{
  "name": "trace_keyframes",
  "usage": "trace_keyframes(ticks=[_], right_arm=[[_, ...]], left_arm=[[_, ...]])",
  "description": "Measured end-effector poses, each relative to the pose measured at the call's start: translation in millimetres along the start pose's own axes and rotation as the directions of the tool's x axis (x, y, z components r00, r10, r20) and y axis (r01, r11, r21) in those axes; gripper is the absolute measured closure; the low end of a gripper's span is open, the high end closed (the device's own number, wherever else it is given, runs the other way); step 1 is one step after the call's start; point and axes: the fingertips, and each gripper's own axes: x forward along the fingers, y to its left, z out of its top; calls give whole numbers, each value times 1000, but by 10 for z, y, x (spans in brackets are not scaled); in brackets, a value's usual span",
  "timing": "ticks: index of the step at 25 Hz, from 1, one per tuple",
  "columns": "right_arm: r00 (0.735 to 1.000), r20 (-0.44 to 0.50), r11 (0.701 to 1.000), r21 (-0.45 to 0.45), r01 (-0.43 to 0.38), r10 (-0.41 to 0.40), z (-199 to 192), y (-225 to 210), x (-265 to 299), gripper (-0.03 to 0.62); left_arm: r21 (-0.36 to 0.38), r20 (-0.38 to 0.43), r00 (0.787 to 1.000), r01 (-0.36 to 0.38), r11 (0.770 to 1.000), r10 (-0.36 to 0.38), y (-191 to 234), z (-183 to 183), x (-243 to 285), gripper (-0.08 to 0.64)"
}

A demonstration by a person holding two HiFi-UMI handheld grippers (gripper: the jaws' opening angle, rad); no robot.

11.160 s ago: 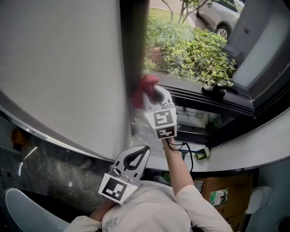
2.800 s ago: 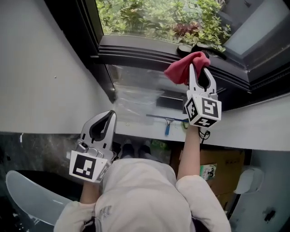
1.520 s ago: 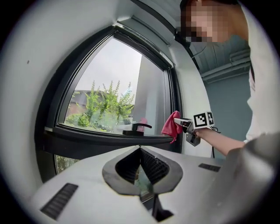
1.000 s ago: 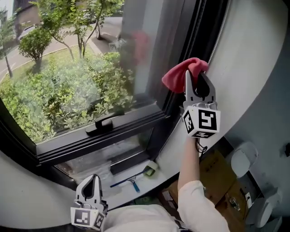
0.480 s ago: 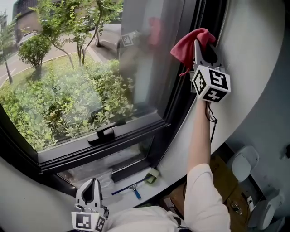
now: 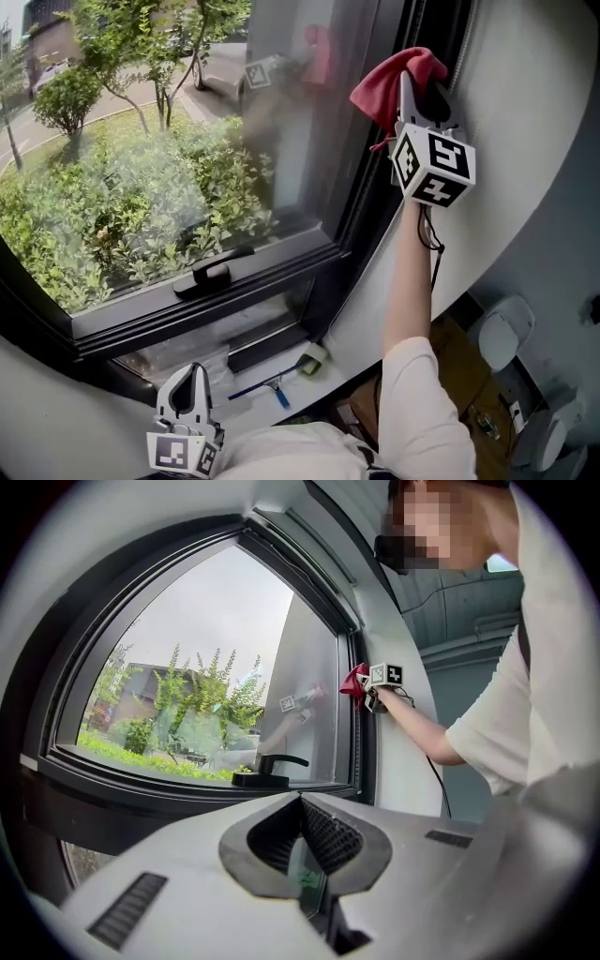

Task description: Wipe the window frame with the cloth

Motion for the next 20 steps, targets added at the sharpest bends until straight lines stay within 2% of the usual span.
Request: trace_keyframes(ticks=[8,20], right_arm=[[1000,-11,1000,4,5,-5,-31,9,-28,497],[1000,-16,999,36,-3,3,-239,86,-180,497]], left_arm=[[5,-9,1000,20,1000,-20,-40,16,8,551],[0,-17,1000,9,1000,-9,-1,-43,-52,552]])
